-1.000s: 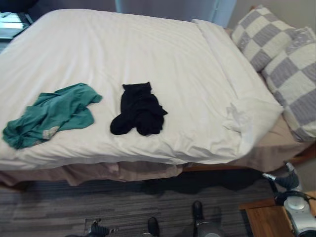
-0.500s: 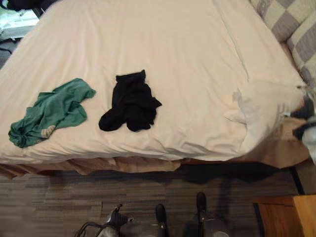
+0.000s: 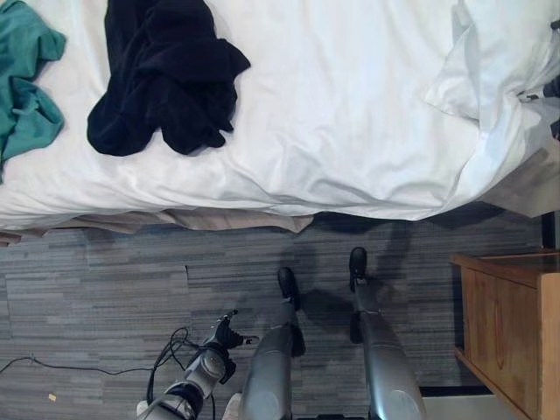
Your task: Tidy up the quilt and then pick up the clothes from the bed and put them into the laundry hamper.
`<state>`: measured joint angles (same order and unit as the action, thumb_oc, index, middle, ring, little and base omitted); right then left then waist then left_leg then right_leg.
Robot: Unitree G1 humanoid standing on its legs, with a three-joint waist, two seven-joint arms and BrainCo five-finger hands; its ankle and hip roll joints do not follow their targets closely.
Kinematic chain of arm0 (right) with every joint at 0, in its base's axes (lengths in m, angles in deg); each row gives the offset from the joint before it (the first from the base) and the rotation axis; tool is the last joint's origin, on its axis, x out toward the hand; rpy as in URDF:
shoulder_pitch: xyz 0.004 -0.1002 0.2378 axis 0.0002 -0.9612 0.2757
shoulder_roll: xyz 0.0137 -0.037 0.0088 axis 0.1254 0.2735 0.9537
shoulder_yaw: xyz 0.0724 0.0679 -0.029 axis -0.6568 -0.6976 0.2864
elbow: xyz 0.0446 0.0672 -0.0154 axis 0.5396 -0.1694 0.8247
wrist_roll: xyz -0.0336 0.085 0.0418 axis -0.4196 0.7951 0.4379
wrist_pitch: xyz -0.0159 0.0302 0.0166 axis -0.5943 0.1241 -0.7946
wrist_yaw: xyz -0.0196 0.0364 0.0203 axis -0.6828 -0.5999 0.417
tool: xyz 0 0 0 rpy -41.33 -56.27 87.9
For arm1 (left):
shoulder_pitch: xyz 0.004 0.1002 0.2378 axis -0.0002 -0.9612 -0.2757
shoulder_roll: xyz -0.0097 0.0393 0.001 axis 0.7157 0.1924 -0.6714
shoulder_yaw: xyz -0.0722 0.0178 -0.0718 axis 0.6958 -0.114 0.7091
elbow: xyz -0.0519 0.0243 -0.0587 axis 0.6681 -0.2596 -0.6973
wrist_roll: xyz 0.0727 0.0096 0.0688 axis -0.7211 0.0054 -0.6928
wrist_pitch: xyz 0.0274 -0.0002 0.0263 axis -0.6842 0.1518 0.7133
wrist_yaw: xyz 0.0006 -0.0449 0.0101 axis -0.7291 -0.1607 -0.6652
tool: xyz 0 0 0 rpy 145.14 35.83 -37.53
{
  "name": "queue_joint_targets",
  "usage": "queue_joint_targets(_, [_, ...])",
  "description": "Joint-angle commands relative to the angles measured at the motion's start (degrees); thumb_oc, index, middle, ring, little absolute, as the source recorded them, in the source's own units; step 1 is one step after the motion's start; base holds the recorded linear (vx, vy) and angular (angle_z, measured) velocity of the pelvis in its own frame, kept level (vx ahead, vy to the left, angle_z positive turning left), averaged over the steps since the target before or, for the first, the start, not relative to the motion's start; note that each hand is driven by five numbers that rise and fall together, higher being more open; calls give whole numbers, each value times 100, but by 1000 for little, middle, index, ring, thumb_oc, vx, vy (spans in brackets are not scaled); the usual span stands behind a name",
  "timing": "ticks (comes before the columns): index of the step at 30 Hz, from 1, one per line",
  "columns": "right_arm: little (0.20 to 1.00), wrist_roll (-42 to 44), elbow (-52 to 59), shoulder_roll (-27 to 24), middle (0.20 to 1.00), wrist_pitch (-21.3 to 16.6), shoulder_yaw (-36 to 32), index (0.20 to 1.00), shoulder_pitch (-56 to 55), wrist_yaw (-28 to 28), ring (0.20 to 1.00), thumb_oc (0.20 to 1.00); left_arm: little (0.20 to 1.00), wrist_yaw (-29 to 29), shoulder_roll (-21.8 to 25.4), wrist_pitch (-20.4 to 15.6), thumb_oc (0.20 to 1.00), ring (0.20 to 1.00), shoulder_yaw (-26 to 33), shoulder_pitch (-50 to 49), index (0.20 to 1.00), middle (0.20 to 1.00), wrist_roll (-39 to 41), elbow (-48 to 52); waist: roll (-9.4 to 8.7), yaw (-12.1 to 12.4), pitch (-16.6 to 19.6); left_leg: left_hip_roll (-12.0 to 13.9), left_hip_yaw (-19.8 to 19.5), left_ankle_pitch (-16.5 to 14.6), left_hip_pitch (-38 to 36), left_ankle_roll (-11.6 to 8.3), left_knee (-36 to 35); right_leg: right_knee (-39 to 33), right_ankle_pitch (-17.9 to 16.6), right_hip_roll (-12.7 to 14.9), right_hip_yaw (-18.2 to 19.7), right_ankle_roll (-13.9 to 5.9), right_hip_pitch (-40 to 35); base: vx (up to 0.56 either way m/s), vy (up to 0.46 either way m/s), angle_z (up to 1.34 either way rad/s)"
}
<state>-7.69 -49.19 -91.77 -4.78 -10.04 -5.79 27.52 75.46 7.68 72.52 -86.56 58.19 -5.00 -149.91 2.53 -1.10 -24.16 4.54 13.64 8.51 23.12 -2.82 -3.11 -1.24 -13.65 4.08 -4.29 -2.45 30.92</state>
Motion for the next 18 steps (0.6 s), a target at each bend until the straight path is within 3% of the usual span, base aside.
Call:
queue_joint_targets(1, [200, 210, -22, 55, 200, -121, 302, 200, -22, 70, 200, 200, 1000, 3, 230, -28, 1000, 1000, -133, 42, 1000, 1000, 183, -236, -218, 119, 169, 408, -149, 130, 75, -520, 370, 490, 286, 315, 34, -439, 67, -3, 30, 3])
queue_joint_targets(5, [200, 511, 303, 6, 200, -96, -856, 200, -1233, -180, 200, 200, 1000, -106, 8, -9, 1000, 1000, -110, -68, 1000, 1000, 253, -190, -175, 28, 228, 403, -174, 112, -291, -503, 212, 416, 340, 331, -57, -432, -282, 27, 32, 10])
queue_joint_targets(6, [200, 507, 315, 3, 200, -93, -884, 200, -1263, -182, 200, 200, 1000, -106, 17, -9, 1000, 1000, -120, -70, 1000, 1000, 254, -188, -183, 39, 226, 403, -172, 114, -300, -503, 207, 413, 339, 330, -55, -432, -289, 45, 16, 7])
queue_joint_targets(9, [200, 811, 200, -52, 200, -76, -2572, 200, -3178, -327, 200, 200, 1000, -211, -81, 1, 1000, 1000, 65, -314, 1000, 1000, 312, -173, -175, -59, 428, 422, -216, 80, -931, -496, -138, 193, 374, 345, -145, -480, -920, 127, 11, 22])
queue_joint_targets(11, [200, 762, 56, -13, 200, -44, -2942, 200, -3605, -387, 200, 200, 1000, -239, -94, 18, 1000, 1000, 126, -376, 1000, 1000, 327, -182, -174, -77, 483, 423, -225, 52, -1047, -493, -185, 128, 374, 354, -167, -495, -1056, 101, -1, 22])
queue_joint_targets(12, [1000, 655, -206, 59, 1000, 51, -3652, 1000, -4345, -540, 1000, 1000, 1000, -262, -104, 52, 1000, 1000, 303, -508, 1000, 1000, 359, -241, -180, -125, 587, 427, -251, -27, -1236, -488, -189, 24, 378, 362, -181, -523, -1301, 119, -3, 5])
queue_joint_targets(13, [1000, 651, -192, 62, 1000, 53, -3680, 1000, -4373, -541, 1000, 1000, 1000, -262, -97, 53, 1000, 1000, 293, -506, 1000, 1000, 360, -240, -189, -115, 595, 423, -251, -13, -1222, -486, -189, 15, 364, 366, -181, -521, -1291, 135, -1, 5])
queue_joint_targets(14, [1000, 744, -470, 177, 1000, 142, -4315, 1000, -4840, -730, 1000, 1000, 1000, -253, -117, 103, 1000, 1000, 439, -620, 1000, 1000, 374, -330, -177, -146, 686, 432, -262, -96, -1406, -484, -189, -78, 389, 357, -222, -544, -1534, 52, 0, 6])
queue_joint_targets(15, [1000, 741, -460, 180, 1000, 144, -4337, 1000, -4861, -730, 1000, 1000, 1000, -253, -111, 103, 1000, 1000, 431, -617, 1000, 1000, 375, -330, -185, -139, 694, 426, -262, -81, -1389, -482, -189, -85, 374, 362, -221, -542, -1521, 134, 11, 3])
queue_joint_targets(16, [1000, 908, -629, 316, 1000, 229, -4936, 1000, -5294, -952, 1000, 1000, 1000, -257, -132, 166, 1000, 1000, 597, -748, 1000, 1000, 397, -478, -174, -178, 806, 436, -270, -152, -1551, -486, -189, -155, 396, 333, -230, -557, -1718, 88, 19, -2])
queue_joint_targets(18, [1000, 1000, -703, 453, 1000, 261, -5277, 1000, -5587, -1083, 1000, 1000, 1000, -282, -154, 220, 1000, 1000, 723, -853, 1000, 1000, 407, -598, -172, -212, 945, 452, -265, -167, -1636, -488, -189, -217, 391, 341, -224, -568, -1826, 87, 17, 11])
